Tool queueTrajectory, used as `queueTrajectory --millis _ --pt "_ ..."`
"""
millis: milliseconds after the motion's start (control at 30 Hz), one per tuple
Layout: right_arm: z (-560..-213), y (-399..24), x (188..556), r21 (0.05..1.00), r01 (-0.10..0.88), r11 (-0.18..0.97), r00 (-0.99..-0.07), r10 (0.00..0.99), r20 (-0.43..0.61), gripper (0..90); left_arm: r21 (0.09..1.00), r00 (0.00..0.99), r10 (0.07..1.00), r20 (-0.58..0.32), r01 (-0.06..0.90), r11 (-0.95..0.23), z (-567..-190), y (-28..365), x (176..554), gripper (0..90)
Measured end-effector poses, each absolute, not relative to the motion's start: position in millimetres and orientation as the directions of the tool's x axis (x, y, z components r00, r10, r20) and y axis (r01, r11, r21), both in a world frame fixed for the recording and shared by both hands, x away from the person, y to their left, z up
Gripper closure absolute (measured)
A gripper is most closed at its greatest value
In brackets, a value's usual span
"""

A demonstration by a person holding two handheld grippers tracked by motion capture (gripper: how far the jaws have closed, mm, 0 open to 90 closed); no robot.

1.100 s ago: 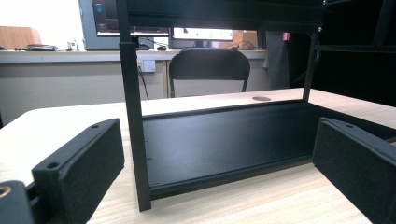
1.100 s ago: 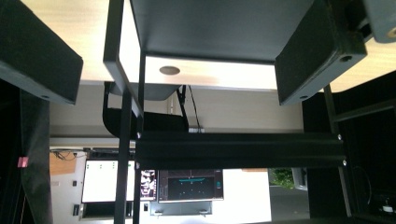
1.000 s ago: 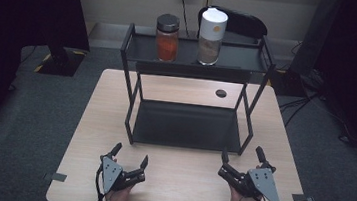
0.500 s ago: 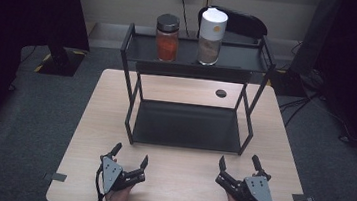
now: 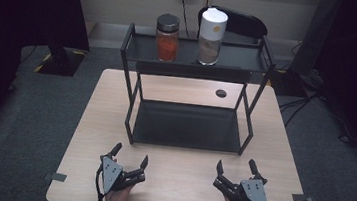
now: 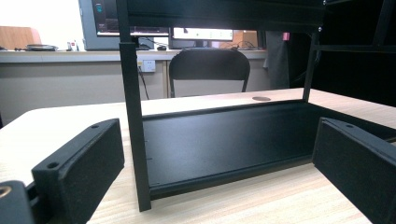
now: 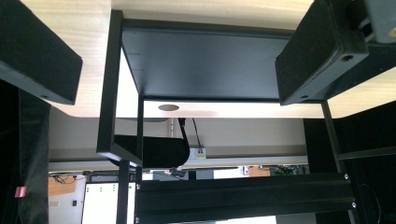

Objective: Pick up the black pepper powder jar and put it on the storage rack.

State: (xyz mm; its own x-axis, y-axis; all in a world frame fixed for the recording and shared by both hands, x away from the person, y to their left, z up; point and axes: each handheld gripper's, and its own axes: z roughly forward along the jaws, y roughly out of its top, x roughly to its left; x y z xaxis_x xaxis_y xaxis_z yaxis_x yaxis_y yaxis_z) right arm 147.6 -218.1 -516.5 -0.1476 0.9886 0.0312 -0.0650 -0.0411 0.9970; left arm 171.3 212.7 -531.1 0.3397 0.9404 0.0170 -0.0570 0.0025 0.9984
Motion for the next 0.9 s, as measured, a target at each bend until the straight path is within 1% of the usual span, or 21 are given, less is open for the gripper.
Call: queueTrajectory --millis 467,900 --pt "-530 -215 146 0.998 -0.047 -0.048 -0.133 0.990 0.041 0.0 0.998 0.340 0.940 0.017 -0.057 0.003 -531 213 171 1.5" --pt "-534 -215 146 0.997 -0.060 -0.049 -0.133 0.990 0.041 0.0 0.998 0.340 0.940 0.017 -0.057 0.003 -531 213 171 1.5"
